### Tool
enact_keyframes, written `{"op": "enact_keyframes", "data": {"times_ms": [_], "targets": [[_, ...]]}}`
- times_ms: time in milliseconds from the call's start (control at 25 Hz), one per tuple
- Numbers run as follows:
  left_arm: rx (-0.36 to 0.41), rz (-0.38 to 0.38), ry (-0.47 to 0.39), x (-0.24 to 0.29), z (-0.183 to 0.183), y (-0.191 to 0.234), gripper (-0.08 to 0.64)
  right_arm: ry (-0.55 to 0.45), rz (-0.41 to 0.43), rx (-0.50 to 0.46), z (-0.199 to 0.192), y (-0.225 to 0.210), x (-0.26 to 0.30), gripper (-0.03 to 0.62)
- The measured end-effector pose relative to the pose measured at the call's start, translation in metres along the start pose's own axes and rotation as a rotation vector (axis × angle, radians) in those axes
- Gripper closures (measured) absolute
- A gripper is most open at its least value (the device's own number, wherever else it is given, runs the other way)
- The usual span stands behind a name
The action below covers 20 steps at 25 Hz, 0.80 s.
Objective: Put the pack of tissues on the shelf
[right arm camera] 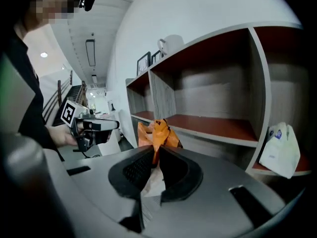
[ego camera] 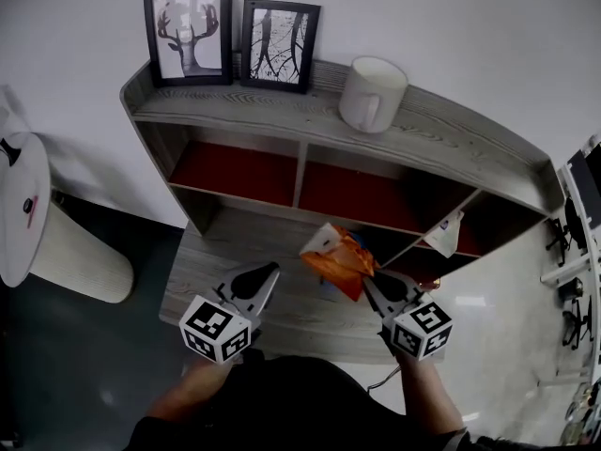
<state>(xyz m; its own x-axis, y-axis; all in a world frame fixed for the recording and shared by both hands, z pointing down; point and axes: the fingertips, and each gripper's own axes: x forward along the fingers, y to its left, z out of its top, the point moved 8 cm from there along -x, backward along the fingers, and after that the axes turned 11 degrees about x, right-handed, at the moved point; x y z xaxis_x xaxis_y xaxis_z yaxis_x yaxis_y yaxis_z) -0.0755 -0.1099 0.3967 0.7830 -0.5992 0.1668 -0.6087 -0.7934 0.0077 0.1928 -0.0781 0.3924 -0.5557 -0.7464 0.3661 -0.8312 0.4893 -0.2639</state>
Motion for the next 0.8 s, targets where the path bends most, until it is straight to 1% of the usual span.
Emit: {"op": "enact_keyframes", "data": {"times_ms": [120, 240, 320, 480, 800], "targets": [[0.010, 0.002, -0.010, 0.002, 0.005, 0.000, 0.541, -0.023, 0.015, -0.037, 0.018, 0.002, -0.008, 0.560], [0.016, 0.007, -0.017, 0.004, 0.009, 0.001, 0.541, -0.040, 0.036, -0.033, 0.036, 0.006, -0.012, 0.560], [0.016, 0.009, -0.019, 0.006, 0.009, 0.001, 0.541, -0.045, 0.021, -0.049, 0.048, 0.005, -0.013, 0.560], [0.018, 0.008, -0.021, 0.010, 0.010, 0.001, 0.541, -0.071, -0.008, -0.137, 0.060, -0.011, -0.008, 0.560], [0.028, 0.017, -0.033, 0.018, 0.018, 0.004, 0.541, -0.074, -0.031, -0.165, 0.080, -0.032, 0.012, 0.560]]}}
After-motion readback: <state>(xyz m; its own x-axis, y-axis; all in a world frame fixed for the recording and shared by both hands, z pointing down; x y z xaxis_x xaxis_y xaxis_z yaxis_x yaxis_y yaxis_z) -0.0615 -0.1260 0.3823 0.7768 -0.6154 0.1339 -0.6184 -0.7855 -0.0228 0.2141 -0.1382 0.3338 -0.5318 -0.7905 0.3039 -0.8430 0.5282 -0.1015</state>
